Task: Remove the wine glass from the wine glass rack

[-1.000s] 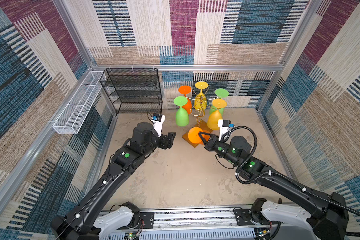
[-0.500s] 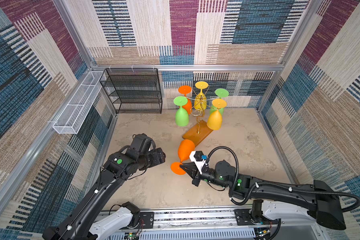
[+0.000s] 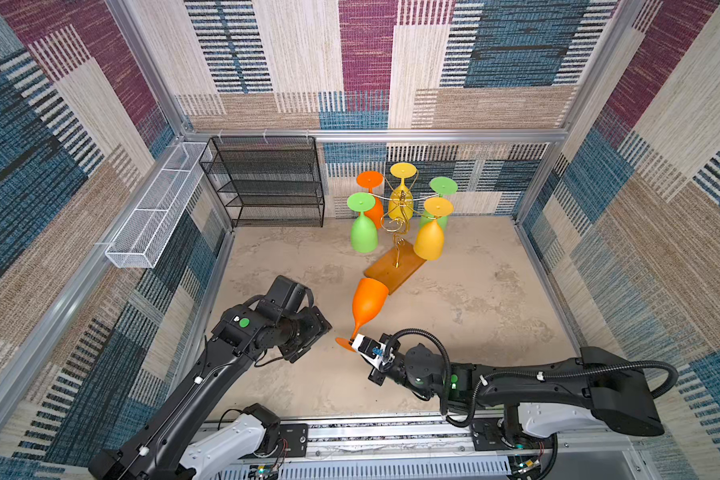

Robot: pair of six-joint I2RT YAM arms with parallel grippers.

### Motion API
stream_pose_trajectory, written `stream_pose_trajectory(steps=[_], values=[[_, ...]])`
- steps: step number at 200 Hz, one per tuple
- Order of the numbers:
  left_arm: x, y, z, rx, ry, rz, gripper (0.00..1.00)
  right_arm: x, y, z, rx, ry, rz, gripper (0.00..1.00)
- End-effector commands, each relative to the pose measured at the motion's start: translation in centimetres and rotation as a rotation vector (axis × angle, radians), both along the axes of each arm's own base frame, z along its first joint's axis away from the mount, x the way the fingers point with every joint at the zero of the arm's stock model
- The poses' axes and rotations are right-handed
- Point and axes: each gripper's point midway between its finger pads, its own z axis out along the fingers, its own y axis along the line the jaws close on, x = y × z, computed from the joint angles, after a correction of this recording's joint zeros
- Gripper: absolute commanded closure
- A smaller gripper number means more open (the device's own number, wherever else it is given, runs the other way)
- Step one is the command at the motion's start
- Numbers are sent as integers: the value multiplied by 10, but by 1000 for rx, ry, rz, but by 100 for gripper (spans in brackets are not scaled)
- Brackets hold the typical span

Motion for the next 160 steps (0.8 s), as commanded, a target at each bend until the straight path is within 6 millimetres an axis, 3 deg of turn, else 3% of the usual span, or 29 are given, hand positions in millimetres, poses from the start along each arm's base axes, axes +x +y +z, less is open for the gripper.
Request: stream_pose_trajectory(steps=[1, 76, 160], values=[[0, -14, 0, -101, 59, 55, 30, 16, 0, 14, -1, -99, -94, 100], [15, -35, -14, -237, 137, 121, 33, 29, 8, 14, -78, -216, -149, 100], [18, -10, -2, -270, 113, 180, 35, 29, 5, 2, -117, -217, -157, 100]])
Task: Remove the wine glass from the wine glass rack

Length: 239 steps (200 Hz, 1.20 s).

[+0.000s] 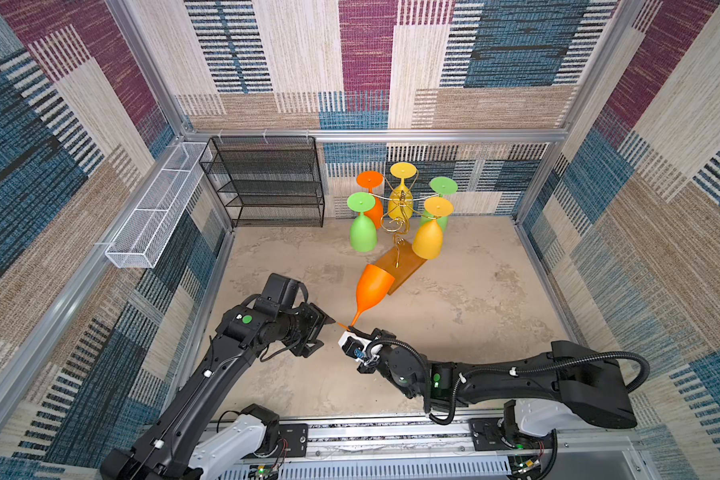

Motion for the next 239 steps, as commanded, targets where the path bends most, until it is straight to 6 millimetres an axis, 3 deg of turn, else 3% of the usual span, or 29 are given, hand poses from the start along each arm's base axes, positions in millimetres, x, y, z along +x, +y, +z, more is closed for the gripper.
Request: stream_pose_trajectory(steps=[1, 59, 134, 175, 203, 220, 228, 239], values=[[1, 2, 2, -14, -4, -4, 35, -1, 0, 7, 28, -12, 1, 100], [16, -9, 2, -62, -4, -27, 39, -2, 13, 3, 2, -32, 22, 100], [14, -12, -8, -86, 8, -27, 47, 1, 28, 2, -16, -53, 31, 100], [12, -12, -20, -92, 10, -25, 63, 2, 37, 3, -24, -63, 40, 100], [12, -9, -25, -75, -1, -23, 100, 3, 41, 4, -17, -55, 42, 100], [11, -5, -29, -63, 7, -23, 100, 5, 40, 4, -11, -39, 21, 100], [11, -3, -30, -56, 7, -20, 100, 6, 40, 5, -4, -28, 11, 94], [11, 1, -32, -44, 5, -14, 100, 7, 38, 9, 5, -5, -1, 77]])
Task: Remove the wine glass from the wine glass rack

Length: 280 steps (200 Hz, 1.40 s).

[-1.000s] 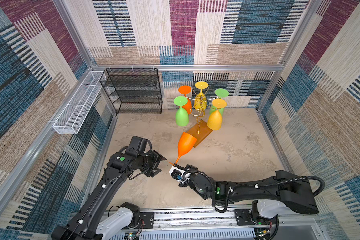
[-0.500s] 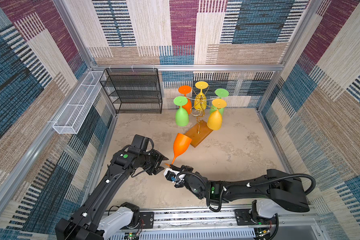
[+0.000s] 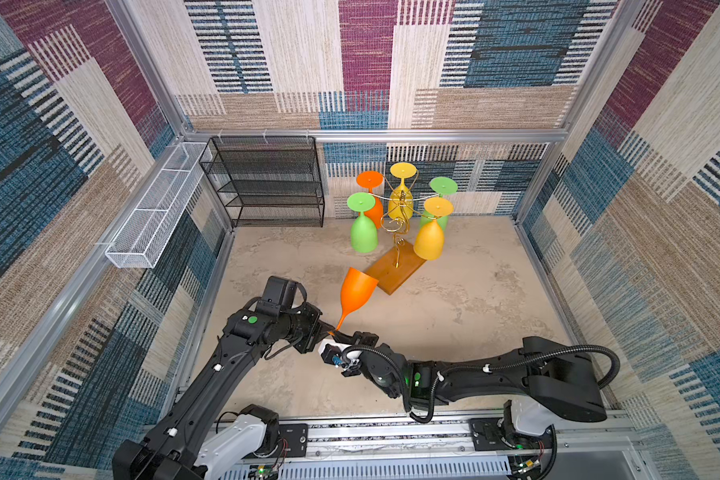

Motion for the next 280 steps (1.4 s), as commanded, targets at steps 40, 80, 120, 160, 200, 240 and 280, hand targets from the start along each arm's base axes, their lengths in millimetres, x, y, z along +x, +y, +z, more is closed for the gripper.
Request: stream_pose_trajectory(steps=[40, 80, 120, 160, 200, 240, 280], values=[[2, 26, -13, 96, -50, -26, 100, -11, -20, 36, 158, 185, 0, 43], [18, 30, -20, 65, -175, -115, 100, -29, -50, 45, 219, 435, 37, 39], [34, 18, -11, 15, -336, -202, 100, -19, -74, 83, 422, 731, 65, 41], [45, 12, 2, 27, -478, -285, 100, 4, -88, 119, 549, 907, 41, 45], [49, 3, 18, -19, -597, -330, 100, 10, -79, 139, 576, 997, 28, 47], [49, 0, 28, -35, -657, -356, 100, 20, -74, 140, 564, 995, -12, 51], [47, 0, 26, -28, -662, -364, 100, 23, -65, 136, 536, 1001, -7, 59]])
